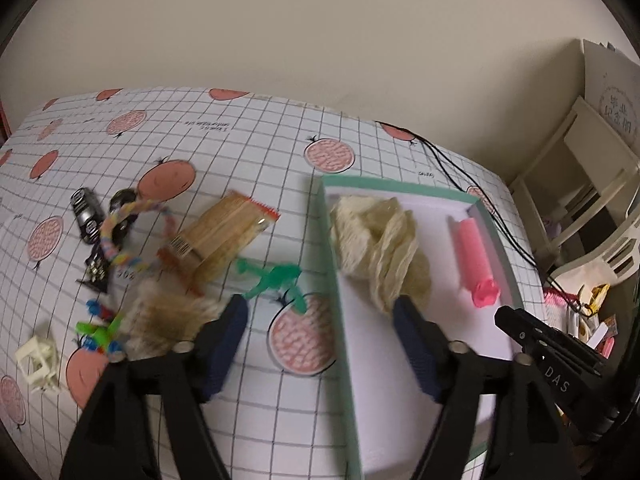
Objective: Organize objects
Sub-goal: 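Withdraw both grippers from the tray back toward the remaining items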
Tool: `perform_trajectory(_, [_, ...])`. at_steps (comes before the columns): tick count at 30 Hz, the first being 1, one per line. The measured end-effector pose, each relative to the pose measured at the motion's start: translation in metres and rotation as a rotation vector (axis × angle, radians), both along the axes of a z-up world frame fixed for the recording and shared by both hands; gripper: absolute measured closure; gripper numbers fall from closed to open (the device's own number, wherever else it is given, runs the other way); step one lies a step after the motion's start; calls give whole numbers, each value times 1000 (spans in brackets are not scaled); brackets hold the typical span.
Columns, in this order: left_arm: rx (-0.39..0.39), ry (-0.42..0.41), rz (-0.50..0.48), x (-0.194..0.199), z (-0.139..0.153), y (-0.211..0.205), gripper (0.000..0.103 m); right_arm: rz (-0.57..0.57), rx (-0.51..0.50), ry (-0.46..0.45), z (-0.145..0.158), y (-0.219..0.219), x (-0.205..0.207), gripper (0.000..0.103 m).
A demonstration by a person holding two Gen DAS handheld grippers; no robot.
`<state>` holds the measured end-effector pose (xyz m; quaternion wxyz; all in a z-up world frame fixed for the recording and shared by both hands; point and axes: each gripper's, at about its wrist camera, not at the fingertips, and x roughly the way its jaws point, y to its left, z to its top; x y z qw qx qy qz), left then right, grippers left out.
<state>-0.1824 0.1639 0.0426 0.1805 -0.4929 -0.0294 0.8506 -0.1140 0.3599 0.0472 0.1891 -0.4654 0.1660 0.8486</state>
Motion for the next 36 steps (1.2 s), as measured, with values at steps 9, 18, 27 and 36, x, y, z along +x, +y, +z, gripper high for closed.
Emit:
perform_trajectory(9, [21,22,-6,10,-8,-17,0,-18,8,-8,-12,-7,8,35])
perform_trajectory(18, [86,74,32,7,-2,-29,0,-48,13,-9,-18,-3,12,11])
perform_trajectory(27, [104,90,19,7,3,-31,0,-36,31,18,-15,-7,10,0])
perform_trajectory(36, [84,91,30,7,4,-34,0,-23,34,28,-14,-13,7,0])
